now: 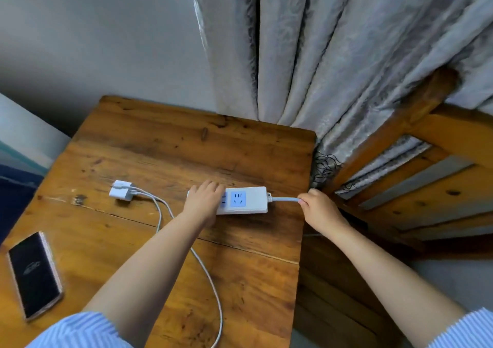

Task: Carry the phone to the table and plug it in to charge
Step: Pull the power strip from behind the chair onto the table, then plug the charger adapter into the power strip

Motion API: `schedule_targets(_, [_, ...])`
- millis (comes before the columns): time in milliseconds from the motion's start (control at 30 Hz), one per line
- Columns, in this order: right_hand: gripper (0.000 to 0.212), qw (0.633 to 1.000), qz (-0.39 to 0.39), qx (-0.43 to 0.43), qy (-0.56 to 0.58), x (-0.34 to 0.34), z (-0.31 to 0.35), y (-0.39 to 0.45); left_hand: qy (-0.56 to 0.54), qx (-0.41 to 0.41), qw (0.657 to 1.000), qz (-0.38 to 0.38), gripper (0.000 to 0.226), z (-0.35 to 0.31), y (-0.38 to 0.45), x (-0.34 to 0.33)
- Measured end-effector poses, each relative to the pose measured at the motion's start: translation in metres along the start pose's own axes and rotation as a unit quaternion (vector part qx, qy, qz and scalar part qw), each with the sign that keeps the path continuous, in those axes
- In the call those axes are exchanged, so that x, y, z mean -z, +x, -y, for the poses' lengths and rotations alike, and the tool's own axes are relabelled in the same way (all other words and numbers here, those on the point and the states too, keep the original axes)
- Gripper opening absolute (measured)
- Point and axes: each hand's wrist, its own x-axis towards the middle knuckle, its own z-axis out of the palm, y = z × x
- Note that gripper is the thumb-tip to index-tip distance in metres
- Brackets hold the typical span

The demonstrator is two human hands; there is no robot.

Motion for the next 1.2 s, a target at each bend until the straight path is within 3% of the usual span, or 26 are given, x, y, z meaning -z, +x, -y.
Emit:
schedule_targets(233, [0.021,0.996,-0.078,0.041,0.015,-0.005,0.007,0.034,0.003,0.005,0.999,-0.053,0.059,0.016,0.041,0.027])
schedule_targets(433, [0.024,0.993,-0.106,0.023,-0.049,-0.018,0.021,0.066,-0.007,0.038,0.997,-0.068,0.05,0.028,0.062,0.028])
schedule_targets(667, [0.022,0.988,-0.141,0.031,-0.054,-0.03,0.022,0.067,-0.036,0.015,0.992,-0.121,0.067,0.044,0.051,0.012])
schedule_targets(767, [0.027,0.981,-0.184,0.036,-0.053,-0.034,0.039,0.062,-0.086,0.011,0.982,-0.167,0.06,0.058,0.027,0.003])
schedule_targets(867, [0.028,0.963,-0.248,0.103,-0.032,-0.045,0.074,0.049,-0.169,0.05,0.957,-0.231,0.047,0.075,-0.005,-0.012])
schedule_targets(933, [0.026,0.958,-0.243,0.154,-0.003,-0.059,0.102,0.039,-0.197,0.096,0.946,-0.24,0.043,0.087,-0.029,-0.034])
schedule_targets(1033, [0.024,0.964,-0.175,0.192,0.054,-0.083,0.138,0.028,-0.253,0.178,0.927,-0.212,0.043,0.1,-0.065,-0.071])
schedule_targets(1133, [0.02,0.969,-0.108,0.208,0.072,-0.109,0.169,0.02,-0.254,0.163,0.936,-0.179,0.042,0.108,-0.095,-0.103])
schedule_targets(1200, [0.02,0.975,-0.071,0.204,0.061,-0.126,0.186,0.018,-0.254,0.133,0.941,-0.181,0.03,0.113,-0.109,-0.116])
